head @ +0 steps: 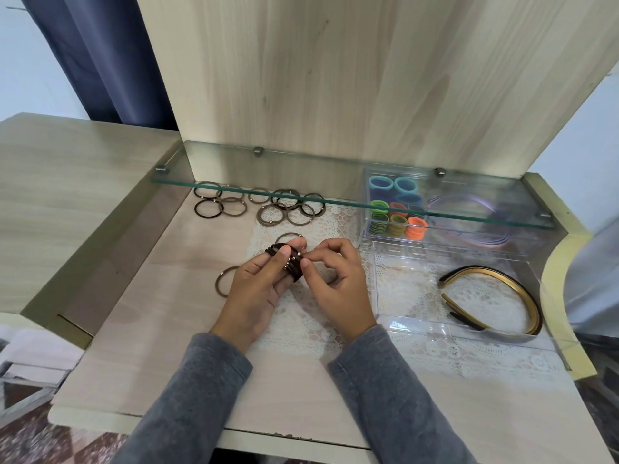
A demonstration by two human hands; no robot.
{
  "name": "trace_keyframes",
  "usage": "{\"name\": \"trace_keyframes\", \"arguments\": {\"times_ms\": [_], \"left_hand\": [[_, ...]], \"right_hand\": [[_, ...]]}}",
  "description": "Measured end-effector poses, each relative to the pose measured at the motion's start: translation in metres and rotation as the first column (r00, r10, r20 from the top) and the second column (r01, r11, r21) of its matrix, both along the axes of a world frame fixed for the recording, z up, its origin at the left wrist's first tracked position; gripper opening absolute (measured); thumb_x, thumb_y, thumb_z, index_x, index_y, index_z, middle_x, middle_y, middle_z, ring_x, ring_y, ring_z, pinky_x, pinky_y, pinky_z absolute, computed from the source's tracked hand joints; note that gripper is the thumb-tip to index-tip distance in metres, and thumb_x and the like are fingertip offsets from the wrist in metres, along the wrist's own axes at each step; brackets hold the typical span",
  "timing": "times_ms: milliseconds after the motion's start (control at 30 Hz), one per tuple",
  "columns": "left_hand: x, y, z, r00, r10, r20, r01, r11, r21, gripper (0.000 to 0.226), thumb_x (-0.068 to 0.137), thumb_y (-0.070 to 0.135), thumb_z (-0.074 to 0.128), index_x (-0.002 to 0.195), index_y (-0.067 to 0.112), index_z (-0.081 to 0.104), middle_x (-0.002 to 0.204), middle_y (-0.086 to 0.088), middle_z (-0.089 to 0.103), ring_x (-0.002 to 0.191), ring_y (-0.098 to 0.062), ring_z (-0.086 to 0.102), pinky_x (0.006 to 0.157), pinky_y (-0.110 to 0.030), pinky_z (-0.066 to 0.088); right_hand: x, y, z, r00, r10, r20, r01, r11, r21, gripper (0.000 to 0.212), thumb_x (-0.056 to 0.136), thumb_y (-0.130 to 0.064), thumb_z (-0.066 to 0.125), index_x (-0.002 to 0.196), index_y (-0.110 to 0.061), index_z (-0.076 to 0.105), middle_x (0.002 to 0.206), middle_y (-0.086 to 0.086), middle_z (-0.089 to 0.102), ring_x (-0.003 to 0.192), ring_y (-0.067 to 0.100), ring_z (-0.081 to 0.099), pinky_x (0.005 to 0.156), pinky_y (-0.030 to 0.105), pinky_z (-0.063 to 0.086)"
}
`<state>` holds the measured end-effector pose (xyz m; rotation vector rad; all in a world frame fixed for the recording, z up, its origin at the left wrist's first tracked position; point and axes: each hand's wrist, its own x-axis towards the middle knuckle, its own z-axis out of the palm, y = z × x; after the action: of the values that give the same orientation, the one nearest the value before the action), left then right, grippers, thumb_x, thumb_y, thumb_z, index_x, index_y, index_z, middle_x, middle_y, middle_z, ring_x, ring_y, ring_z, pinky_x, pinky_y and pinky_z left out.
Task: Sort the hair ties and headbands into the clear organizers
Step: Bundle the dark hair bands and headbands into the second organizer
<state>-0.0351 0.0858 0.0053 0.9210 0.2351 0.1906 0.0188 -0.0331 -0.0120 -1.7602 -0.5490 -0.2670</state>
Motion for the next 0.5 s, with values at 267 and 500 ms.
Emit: {"name": "trace_keyframes", "arguments": {"times_ms": [267, 500], "left_hand": [[0.0007, -0.0004, 0.0016, 0.999, 0.026, -0.029, -0.027, 0.999, -0.026, 0.032, 0.082, 0.020, 0.062, 0.110, 0.005, 0.070, 0.113, -0.007, 0.074, 0.102, -0.013, 0.071, 0.081, -0.021, 0.058], [-0.0001, 0.0017, 0.0015, 1.000, -0.003, 0.006, 0.003, 1.000, -0.014, 0.037, 0.087, 0.020, 0.060, 0.117, 0.001, 0.067, 0.120, -0.011, 0.071, 0.113, -0.018, 0.067, 0.090, -0.023, 0.056]], "right_hand": [[0.0039, -0.0005, -0.0041, 0.993, -0.094, 0.072, 0.094, 0.996, -0.002, 0.011, 0.087, -0.027, 0.065, 0.087, -0.018, 0.072, 0.093, -0.003, 0.055, 0.096, 0.025, 0.053, 0.084, 0.047, 0.046], [0.0014, -0.0010, -0.0046, 0.994, -0.030, 0.108, 0.033, 0.999, -0.026, 0.011, 0.087, -0.024, 0.065, 0.090, -0.016, 0.074, 0.095, -0.001, 0.055, 0.097, 0.024, 0.052, 0.088, 0.037, 0.044]]}}
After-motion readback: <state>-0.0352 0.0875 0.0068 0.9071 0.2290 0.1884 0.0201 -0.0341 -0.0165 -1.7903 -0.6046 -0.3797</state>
